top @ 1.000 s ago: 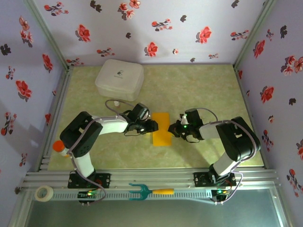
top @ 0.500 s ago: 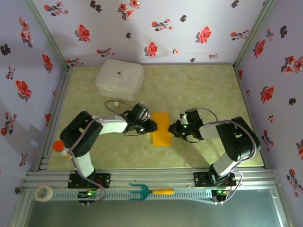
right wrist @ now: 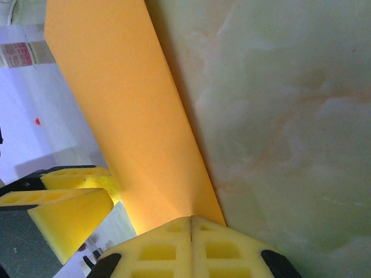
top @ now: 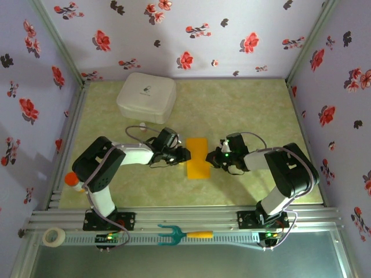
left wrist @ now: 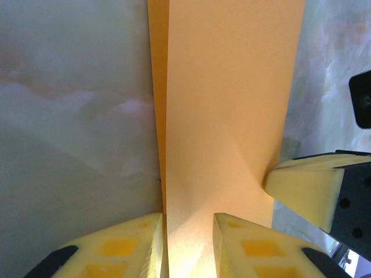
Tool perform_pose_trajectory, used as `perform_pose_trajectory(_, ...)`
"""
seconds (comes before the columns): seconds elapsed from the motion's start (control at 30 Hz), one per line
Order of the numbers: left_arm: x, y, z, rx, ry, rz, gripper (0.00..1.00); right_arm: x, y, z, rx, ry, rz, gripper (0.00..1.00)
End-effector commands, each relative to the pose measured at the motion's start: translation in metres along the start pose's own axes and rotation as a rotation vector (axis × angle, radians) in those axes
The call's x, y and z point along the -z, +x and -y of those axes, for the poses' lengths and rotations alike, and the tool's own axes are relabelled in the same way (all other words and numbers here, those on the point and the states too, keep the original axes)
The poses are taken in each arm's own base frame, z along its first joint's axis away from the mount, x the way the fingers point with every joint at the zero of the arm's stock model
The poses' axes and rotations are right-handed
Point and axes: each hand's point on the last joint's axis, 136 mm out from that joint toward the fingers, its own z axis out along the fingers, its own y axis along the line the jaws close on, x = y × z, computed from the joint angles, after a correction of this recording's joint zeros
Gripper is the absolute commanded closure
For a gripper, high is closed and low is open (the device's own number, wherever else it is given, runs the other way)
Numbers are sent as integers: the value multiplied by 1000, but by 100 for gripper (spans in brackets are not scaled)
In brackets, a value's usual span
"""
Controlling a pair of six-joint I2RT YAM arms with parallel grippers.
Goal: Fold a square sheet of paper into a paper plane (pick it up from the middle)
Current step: Perform the third fold on the triangle at the bottom-center of the table.
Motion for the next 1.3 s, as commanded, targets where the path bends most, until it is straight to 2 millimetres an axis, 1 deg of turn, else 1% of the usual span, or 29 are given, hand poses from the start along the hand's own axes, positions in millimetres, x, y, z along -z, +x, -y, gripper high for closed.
perform_pose_trajectory(0.0,5,-2,7,7,35,6,72,-2,4,28,-72,102,7,93)
perform_pose_trajectory(0.23,6,-3,5,14,35,9,74,-2,4,28,-72,104,9,93)
perform_pose_trajectory(0.3,7,-3,6,13,36,11,77,-2,4,29,-73,107,9,93)
perform_pose_trajectory(0.43,9,-5,6,15,40,17,79,-1,3,27,-70,102,11,93)
perform_pose_trajectory(0.53,11,-5,8,16,45,22,84,-1,2,26,-66,96,13,92)
perform_pose_trajectory(0.6,12,-6,8,21,48,25,85,-1,2,21,-56,79,14,91)
perform_pose_trajectory(0.67,15,-8,10,20,54,32,89,0,0,16,-44,66,20,88)
perform_pose_trajectory(0.7,17,-9,12,20,58,37,89,1,0,14,-35,61,23,87)
perform_pose_trajectory(0.77,20,-10,14,18,67,47,93,4,-1,10,-22,59,29,85)
perform_pose_trajectory(0.83,23,-11,18,17,77,54,93,8,-3,4,0,55,36,82)
perform_pose_trajectory(0.93,26,-14,20,17,82,61,96,16,-4,-3,32,49,56,72)
perform_pose_trajectory(1.0,27,-13,19,22,80,61,97,22,-5,-9,59,45,72,68)
perform_pose_trajectory(1.1,27,-13,18,29,80,61,98,30,-6,-16,102,56,94,66)
perform_pose_trajectory(1.27,28,-13,17,30,80,62,99,45,-9,-27,185,50,160,65)
